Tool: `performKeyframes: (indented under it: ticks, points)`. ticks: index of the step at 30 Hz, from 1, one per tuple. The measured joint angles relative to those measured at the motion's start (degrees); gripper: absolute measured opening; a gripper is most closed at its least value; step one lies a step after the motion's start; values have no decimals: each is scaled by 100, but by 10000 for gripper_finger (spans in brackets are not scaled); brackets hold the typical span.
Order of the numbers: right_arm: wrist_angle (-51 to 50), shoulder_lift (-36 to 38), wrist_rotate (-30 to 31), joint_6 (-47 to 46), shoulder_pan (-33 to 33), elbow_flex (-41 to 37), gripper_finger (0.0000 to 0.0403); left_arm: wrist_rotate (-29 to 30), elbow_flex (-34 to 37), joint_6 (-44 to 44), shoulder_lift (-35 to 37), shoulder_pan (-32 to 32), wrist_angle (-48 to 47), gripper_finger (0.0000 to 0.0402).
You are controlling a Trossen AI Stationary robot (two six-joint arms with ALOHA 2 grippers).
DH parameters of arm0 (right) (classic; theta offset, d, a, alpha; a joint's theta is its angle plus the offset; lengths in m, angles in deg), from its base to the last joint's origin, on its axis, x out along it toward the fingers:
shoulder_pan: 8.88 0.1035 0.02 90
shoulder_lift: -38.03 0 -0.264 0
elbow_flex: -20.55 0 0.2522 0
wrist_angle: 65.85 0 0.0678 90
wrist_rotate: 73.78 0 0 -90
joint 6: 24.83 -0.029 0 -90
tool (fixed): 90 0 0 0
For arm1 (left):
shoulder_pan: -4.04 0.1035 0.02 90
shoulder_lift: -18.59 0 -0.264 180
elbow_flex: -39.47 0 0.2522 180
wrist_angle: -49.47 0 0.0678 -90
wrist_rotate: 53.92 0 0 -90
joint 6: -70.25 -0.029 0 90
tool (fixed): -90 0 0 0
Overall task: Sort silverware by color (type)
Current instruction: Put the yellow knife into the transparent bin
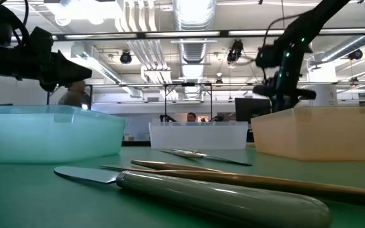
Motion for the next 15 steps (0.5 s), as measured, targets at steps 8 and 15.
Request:
performKeyframes:
  ticks: [8,15]
  points:
    - [1887,1167,-852,-149,305,0,63,0,-1,-1,-1,0,0,87]
    - [4232,1219,-1222,776,1090,4,63,0,1,0,1,2,0,87]
